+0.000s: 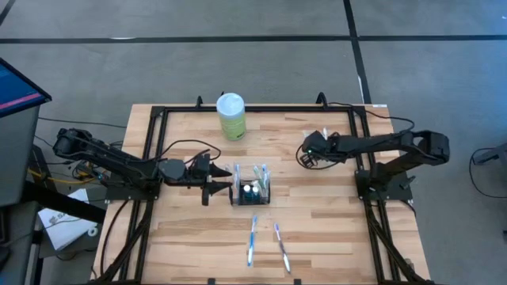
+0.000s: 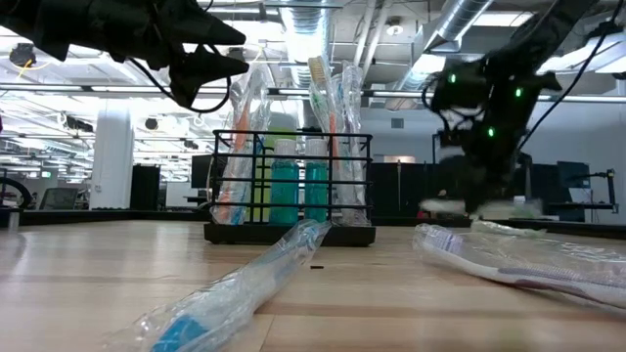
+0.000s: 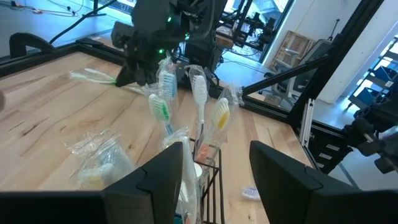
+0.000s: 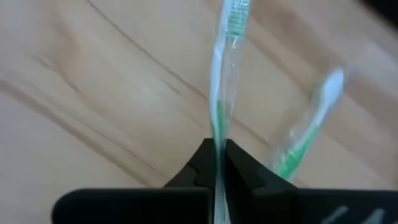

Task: Pick & Place toothbrushing station
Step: Put the left green toothbrush into the wire organizer

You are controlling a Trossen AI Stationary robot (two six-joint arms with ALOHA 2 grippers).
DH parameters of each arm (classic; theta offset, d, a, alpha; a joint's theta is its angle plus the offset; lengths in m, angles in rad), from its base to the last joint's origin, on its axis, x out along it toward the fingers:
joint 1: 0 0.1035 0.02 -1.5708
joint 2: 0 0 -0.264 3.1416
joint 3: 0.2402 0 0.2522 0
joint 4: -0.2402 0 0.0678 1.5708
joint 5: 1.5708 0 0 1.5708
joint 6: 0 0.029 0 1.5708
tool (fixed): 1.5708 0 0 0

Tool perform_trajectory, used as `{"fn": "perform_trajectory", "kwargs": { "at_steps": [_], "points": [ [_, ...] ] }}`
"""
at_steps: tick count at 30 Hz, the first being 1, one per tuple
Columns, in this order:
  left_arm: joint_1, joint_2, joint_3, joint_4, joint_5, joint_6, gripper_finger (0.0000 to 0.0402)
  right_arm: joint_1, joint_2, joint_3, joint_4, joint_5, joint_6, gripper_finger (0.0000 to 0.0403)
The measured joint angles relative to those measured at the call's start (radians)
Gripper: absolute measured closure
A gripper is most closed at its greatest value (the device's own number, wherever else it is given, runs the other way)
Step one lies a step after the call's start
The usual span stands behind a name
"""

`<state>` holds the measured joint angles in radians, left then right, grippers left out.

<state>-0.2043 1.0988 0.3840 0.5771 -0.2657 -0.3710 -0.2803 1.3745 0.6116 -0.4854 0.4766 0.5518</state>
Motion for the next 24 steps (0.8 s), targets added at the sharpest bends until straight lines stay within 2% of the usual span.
{"fn": "perform_trajectory", "kwargs": {
  "at_steps": [4, 14, 19, 24],
  "points": [
    [0.000, 0.000, 0.000, 0.012, -0.001, 0.000, 0.0222, 0.035, -0.090, 0.022, 0.000, 0.020, -0.011, 0.0401],
    [0.000, 0.000, 0.000, 0.098, -0.005, 0.011, 0.0222, 0.185, -0.337, 0.023, 0.202, 0.022, -0.093, 0.0402],
    [0.000, 0.000, 0.000, 0.189, -0.005, 0.059, 0.0222, 0.280, -0.389, 0.023, 0.344, 0.018, -0.158, 0.0403],
    [0.002, 0.000, 0.000, 0.247, -0.005, 0.083, 0.0222, 0.369, -0.384, 0.023, 0.549, 0.002, -0.240, 0.0403]
  ]
}}
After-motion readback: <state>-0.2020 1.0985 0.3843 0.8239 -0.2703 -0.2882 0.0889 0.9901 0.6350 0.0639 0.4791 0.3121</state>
